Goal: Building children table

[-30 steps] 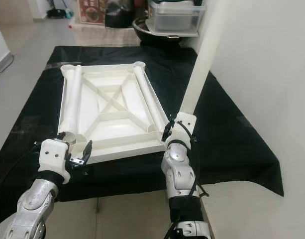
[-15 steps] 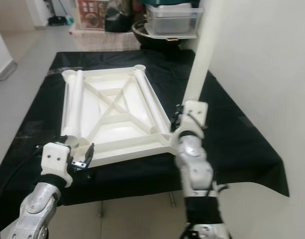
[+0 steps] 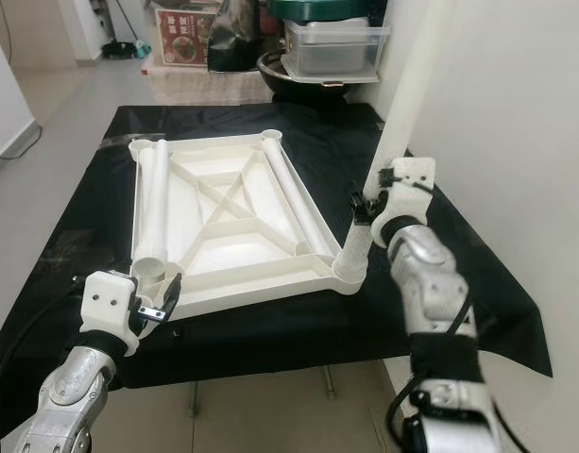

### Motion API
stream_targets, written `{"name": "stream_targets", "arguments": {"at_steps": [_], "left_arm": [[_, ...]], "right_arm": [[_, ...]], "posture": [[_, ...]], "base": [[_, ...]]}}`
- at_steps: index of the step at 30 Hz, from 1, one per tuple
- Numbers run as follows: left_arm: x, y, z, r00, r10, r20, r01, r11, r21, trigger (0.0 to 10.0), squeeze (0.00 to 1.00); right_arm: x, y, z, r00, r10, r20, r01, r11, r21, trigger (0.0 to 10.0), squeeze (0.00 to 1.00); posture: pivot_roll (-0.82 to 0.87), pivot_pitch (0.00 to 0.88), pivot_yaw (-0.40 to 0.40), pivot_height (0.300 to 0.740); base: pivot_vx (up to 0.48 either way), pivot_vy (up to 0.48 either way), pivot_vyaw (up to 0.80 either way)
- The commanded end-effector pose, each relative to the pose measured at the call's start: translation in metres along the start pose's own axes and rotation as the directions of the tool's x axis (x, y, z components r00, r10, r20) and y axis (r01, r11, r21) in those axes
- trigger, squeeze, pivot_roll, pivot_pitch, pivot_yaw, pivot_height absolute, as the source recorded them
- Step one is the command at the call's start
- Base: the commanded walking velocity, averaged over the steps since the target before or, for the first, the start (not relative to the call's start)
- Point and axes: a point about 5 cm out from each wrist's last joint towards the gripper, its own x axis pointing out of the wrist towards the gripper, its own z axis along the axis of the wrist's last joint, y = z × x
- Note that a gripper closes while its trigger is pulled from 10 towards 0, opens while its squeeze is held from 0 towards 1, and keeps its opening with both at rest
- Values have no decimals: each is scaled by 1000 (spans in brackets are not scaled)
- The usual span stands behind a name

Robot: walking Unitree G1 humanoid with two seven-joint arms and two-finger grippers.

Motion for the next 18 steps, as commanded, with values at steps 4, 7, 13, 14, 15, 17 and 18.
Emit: {"name": "stream_targets", "arguments": {"at_steps": [4, 7, 13, 14, 15, 17, 18], "left_arm": [[0, 0, -3, 1000, -7, -7, 7, 1000, 8, 10000, 0], [1, -1, -3, 1000, -7, -7, 7, 1000, 8, 10000, 0], [1, -2, -3, 1000, -8, -5, 8, 1000, 5, 10000, 0], [1, -2, -3, 1000, -8, -5, 8, 1000, 5, 10000, 0], [1, -2, -3, 1000, -8, -5, 8, 1000, 5, 10000, 0], [1, -2, -3, 1000, -9, -5, 9, 1000, 6, 10000, 0], [1, -2, -3, 1000, -9, -4, 9, 1000, 7, 10000, 0]], "right_arm": [[6, -6, 9, 992, 122, 12, -122, 992, 37, 10000, 0], [8, -7, 9, 975, 221, -3, -220, 974, 46, 10000, 0], [17, -16, -1, 949, 308, -63, -307, 952, 23, 2980, 0], [17, -16, -1, 949, 308, -63, -307, 952, 23, 2980, 0], [18, -18, -2, 950, 307, -63, -306, 952, 22, 0, 0], [21, -21, -4, 957, 282, -66, -281, 959, 24, 0, 0], [23, -24, -6, 964, 253, -77, -252, 967, 20, 0, 0]], "posture": [[18, 0, -58, 740], [20, 0, -62, 740], [31, 0, -71, 740], [31, 0, -71, 740], [35, 0, -72, 740], [35, 0, -72, 740], [44, 0, -77, 740]], "base": [[0, 0, 0], [0, 0, 0], [0, 0, 0], [0, 0, 0], [0, 0, 0], [0, 0, 0], [0, 0, 0]]}}
